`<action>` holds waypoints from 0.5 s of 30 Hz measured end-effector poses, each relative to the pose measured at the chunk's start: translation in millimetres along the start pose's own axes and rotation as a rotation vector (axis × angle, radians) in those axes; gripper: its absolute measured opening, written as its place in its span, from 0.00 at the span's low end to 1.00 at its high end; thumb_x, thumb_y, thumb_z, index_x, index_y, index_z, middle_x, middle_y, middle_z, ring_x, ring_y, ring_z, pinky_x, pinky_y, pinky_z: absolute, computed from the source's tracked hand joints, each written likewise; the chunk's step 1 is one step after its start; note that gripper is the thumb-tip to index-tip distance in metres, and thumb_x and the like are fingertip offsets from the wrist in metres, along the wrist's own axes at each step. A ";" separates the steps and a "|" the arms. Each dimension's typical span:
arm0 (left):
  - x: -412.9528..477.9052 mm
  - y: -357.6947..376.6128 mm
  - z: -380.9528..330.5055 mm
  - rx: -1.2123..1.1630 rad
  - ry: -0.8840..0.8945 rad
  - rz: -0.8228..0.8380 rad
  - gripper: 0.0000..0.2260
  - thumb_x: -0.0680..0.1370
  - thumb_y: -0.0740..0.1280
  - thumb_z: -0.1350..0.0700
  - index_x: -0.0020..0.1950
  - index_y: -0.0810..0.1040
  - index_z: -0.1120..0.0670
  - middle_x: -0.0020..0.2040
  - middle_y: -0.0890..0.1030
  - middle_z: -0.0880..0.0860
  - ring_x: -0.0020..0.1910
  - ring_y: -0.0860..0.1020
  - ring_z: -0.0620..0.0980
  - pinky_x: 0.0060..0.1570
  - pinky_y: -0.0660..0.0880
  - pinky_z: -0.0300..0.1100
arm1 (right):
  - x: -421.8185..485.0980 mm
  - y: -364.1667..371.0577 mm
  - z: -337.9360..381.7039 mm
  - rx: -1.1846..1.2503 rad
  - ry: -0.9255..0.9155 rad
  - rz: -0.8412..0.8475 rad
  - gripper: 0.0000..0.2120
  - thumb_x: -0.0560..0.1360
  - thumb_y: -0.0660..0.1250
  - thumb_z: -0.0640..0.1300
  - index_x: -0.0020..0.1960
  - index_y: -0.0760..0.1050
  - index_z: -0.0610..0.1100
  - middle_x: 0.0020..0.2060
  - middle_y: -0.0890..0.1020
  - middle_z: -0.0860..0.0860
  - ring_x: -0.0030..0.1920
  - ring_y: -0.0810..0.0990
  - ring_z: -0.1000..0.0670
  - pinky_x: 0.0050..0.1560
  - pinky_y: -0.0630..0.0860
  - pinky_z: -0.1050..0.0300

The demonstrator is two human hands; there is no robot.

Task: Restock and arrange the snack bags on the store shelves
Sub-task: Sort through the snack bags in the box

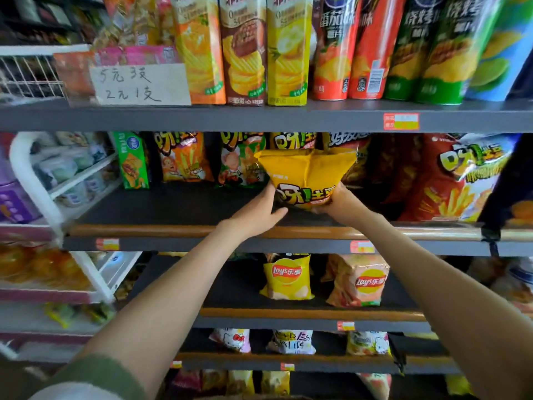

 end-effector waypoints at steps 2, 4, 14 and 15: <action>7.8 -1.7 -3.0 -0.045 -0.029 -0.029 0.34 0.81 0.61 0.50 0.78 0.40 0.48 0.78 0.55 0.50 0.73 0.61 0.51 0.60 0.59 0.37 | 14.4 0.9 -7.6 0.132 0.024 0.024 0.42 0.68 0.76 0.37 0.74 0.54 0.41 0.63 0.71 0.50 0.65 0.69 0.49 0.65 0.66 0.54; 18.6 -5.5 -5.4 -0.082 -0.053 -0.103 0.37 0.81 0.61 0.51 0.77 0.35 0.46 0.77 0.57 0.52 0.71 0.66 0.53 0.61 0.64 0.40 | 31.7 -3.8 -14.7 0.231 0.073 0.017 0.39 0.71 0.74 0.39 0.73 0.53 0.42 0.61 0.72 0.50 0.63 0.71 0.49 0.64 0.69 0.51; 58.1 13.8 -0.2 0.223 -0.130 -0.186 0.37 0.81 0.62 0.53 0.75 0.36 0.36 0.78 0.41 0.58 0.76 0.51 0.61 0.69 0.61 0.58 | 46.2 -10.4 11.2 -0.288 -0.329 -0.003 0.47 0.74 0.69 0.52 0.73 0.33 0.62 0.76 0.36 0.53 0.76 0.36 0.46 0.71 0.49 0.33; 60.1 14.2 1.0 0.238 -0.136 -0.209 0.37 0.81 0.62 0.53 0.75 0.37 0.37 0.78 0.40 0.57 0.76 0.51 0.62 0.69 0.61 0.58 | 45.0 -6.1 11.7 -0.352 -0.381 0.074 0.49 0.73 0.70 0.54 0.72 0.32 0.64 0.74 0.32 0.56 0.75 0.31 0.47 0.71 0.49 0.32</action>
Point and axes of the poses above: each hand's wrist, its own x-axis towards the middle knuckle, its own y-axis out of the palm, z = x × y, the point moved 6 cm from there along x, towards the middle knuckle
